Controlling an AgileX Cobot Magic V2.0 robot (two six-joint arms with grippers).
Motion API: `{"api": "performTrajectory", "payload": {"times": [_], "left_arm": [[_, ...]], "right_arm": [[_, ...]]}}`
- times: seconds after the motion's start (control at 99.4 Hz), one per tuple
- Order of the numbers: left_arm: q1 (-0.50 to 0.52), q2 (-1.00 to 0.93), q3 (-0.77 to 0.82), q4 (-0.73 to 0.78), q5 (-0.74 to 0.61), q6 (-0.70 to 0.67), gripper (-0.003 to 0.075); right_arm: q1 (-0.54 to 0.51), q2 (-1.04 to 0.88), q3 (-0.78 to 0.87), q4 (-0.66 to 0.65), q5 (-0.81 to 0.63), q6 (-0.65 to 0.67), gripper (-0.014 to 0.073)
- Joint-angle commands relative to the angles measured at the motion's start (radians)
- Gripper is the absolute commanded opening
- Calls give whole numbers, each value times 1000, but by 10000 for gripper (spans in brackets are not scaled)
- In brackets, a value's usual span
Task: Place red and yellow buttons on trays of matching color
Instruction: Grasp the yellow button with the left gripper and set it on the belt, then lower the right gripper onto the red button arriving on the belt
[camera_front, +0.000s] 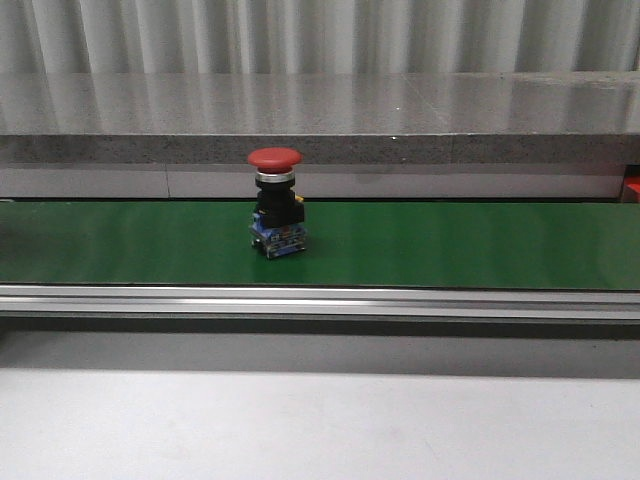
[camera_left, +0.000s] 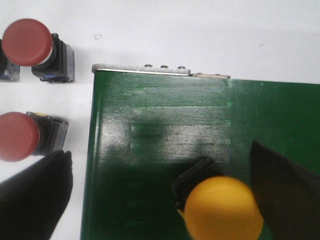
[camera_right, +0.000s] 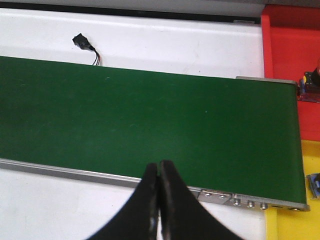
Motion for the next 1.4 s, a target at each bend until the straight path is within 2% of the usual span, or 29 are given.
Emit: {"api": "performTrajectory", "payload": {"times": [0.0,0.302,0.503,0.815,0.886,0.976,1.238,1.349,1.389], "left_arm": [[-4,-90,-33,-31,-20,0,681],[-44,-334,61,-60,-16,4,681],[-80,-543,238,-62,-75,4,681],[-86,-835,488,-68,-78,4,663],[-86,-886,528,-69,-78,4,617],[-86,-935,558,-69,-78,4,503],[-86,-956,568,-69,-95,4,-15],[-86,-956,568,-69,-107,4,-19],[-86,-956,568,-69,-107,4,-19]], "right_arm": [[1,-8,-24,4,-59,-8,-124],[1,-8,-24,4,-59,-8,-124],[1,-8,-24,4,-59,-8,-124],[1,-8,-24,4,-60,-8,-124],[1,-8,-24,4,-60,-8,-124],[1,-8,-24,4,-60,-8,-124],[1,-8,-24,4,-60,-8,-124],[1,-8,-24,4,-53,-8,-117],[1,-8,-24,4,-42,-8,-90]]}}
